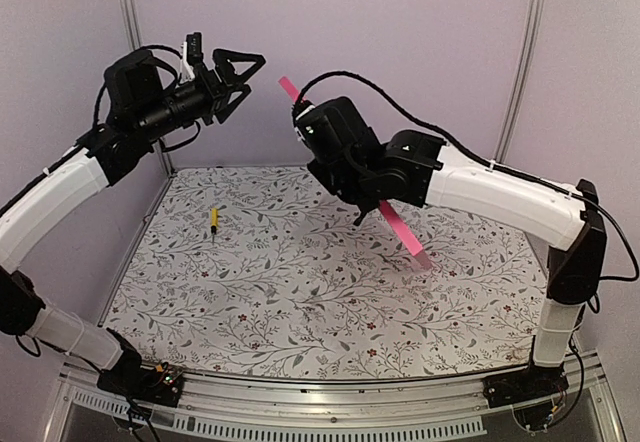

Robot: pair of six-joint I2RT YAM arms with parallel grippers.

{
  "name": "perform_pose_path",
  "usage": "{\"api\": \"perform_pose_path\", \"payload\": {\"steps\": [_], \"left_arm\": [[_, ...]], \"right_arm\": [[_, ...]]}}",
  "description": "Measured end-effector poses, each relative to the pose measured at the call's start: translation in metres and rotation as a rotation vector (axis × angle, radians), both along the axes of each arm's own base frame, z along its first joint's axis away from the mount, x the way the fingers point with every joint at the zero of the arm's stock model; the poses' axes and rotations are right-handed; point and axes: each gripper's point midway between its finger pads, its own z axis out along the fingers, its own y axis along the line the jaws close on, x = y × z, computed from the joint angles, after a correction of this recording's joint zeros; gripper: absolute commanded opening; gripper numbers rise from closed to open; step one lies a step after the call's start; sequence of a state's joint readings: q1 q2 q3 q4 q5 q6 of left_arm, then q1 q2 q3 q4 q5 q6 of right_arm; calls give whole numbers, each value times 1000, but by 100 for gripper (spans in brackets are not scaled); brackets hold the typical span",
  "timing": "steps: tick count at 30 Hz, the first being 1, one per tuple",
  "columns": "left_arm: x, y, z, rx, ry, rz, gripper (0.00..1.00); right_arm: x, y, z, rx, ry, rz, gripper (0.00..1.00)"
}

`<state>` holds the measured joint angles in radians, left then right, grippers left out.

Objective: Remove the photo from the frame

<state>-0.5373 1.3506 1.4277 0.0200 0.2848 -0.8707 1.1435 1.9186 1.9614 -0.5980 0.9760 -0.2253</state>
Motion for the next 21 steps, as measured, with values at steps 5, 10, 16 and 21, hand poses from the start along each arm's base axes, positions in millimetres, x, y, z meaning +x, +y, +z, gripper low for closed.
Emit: {"api": "perform_pose_path", "payload": {"steps": [5,10,16,21], "left_arm": [[-1,7,-12,12,13,33,99],[4,8,-30,32,47,56,99],[8,9,-48,49,77,67,99],[15,11,-70,75,121,77,99]], "right_arm": [[-2,-10,43,142,-19,31,0],[-4,-20,70,271,-11,68,0],[12,-40,76,485,96,118,0],[32,-74,64,701,238,142,0]]}}
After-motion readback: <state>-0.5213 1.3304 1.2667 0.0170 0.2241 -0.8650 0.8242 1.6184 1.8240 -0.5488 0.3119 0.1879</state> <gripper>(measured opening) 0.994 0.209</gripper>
